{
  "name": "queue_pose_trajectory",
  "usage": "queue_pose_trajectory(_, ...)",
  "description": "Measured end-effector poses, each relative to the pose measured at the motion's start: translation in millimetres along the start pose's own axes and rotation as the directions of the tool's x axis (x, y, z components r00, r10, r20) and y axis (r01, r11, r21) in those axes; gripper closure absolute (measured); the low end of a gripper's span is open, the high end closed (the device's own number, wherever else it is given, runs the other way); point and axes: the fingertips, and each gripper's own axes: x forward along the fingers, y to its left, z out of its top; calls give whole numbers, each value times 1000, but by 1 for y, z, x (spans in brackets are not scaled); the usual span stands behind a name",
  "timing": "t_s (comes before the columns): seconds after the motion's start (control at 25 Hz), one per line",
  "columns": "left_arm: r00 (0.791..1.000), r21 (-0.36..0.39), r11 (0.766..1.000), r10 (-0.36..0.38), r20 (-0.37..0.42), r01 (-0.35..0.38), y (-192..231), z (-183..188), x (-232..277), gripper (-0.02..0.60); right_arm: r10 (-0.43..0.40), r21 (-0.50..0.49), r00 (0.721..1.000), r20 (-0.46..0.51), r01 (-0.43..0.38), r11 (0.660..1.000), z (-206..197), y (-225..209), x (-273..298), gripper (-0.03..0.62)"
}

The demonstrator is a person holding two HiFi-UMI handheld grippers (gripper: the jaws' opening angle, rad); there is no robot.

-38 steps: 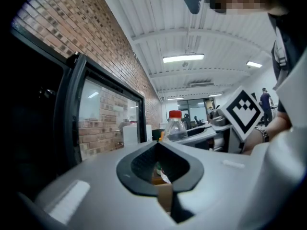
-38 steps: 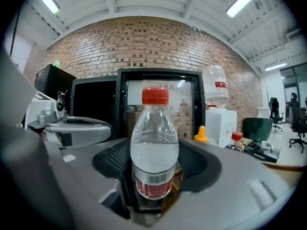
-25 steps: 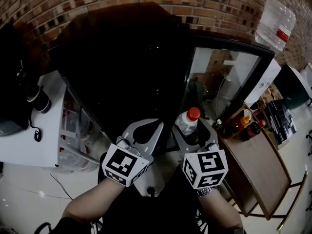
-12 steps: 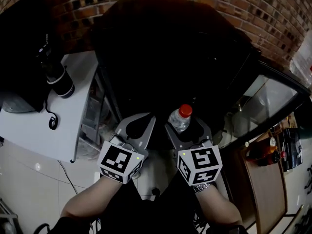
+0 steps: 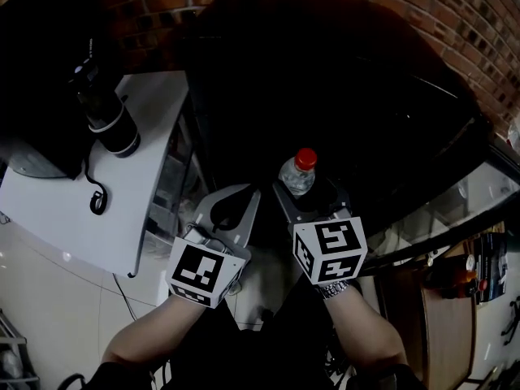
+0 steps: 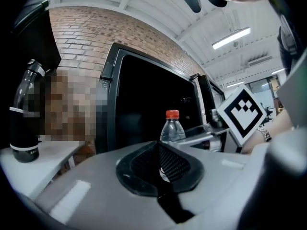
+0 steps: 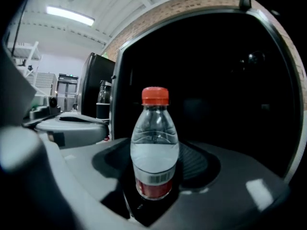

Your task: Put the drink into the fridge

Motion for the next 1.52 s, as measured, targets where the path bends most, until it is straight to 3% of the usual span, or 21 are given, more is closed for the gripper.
queue_pose_trajectory(0.8, 998, 36, 998, 56, 2, -56, 23, 17, 8, 578, 110, -30, 994, 1, -109, 994, 2, 0, 117, 293)
queue_pose_trajectory(1.52, 998, 27, 998, 61, -28, -60, 31, 9, 17, 578, 170, 8, 985, -18, -170, 985, 0, 3, 153, 284)
